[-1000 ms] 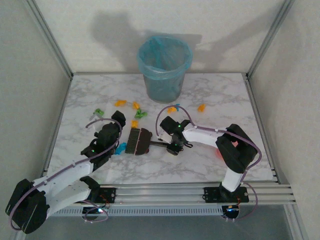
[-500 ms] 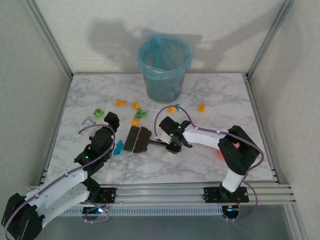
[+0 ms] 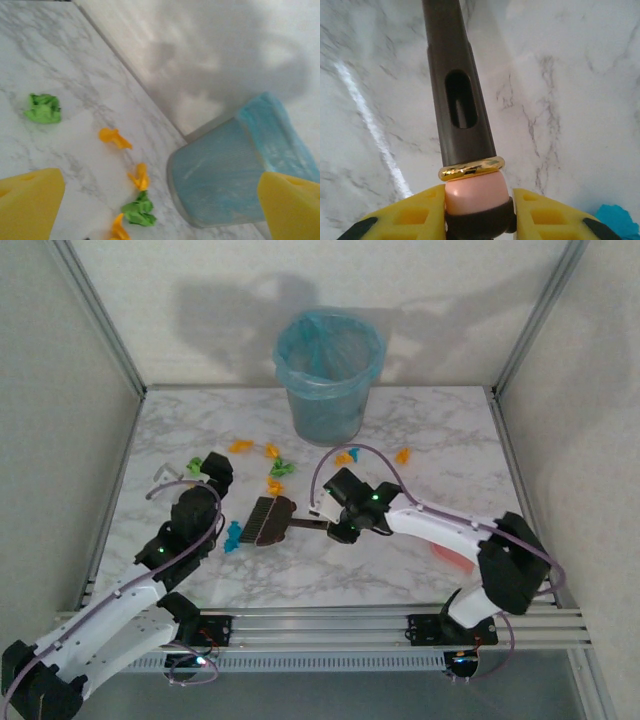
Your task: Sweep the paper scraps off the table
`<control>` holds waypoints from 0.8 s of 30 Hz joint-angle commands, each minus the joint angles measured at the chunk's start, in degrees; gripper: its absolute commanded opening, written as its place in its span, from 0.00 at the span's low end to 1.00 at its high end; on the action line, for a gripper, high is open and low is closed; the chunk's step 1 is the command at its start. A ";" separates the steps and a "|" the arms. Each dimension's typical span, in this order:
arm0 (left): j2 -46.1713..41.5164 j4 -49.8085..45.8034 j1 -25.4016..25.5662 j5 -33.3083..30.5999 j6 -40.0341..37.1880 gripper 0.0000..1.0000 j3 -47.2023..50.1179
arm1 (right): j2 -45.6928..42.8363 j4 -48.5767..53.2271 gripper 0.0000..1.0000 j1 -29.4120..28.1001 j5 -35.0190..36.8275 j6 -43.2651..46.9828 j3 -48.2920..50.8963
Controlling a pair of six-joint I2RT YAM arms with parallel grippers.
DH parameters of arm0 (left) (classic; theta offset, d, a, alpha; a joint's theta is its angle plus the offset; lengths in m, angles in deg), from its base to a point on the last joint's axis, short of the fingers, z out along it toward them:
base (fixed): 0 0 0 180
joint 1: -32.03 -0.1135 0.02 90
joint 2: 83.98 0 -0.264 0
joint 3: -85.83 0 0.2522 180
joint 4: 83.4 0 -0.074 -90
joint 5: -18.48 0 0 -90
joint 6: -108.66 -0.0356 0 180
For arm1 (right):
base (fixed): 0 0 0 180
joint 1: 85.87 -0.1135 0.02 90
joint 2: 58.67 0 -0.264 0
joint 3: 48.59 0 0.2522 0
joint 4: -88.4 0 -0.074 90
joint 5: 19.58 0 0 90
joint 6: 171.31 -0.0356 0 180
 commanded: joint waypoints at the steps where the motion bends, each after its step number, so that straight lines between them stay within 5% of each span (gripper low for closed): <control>1: -0.36 -7.16 -0.48 5.18 1.94 0.98 -5.89 | -5.10 -2.63 0.00 0.05 -3.13 -2.91 1.36; 12: 2.67 -5.29 2.08 28.79 9.11 0.95 -11.51 | -17.35 -8.75 0.00 3.94 -10.22 -10.76 5.11; 24: 15.17 -8.89 17.03 26.20 20.40 0.94 -19.19 | -24.14 -17.77 0.00 6.47 -10.85 -18.27 9.45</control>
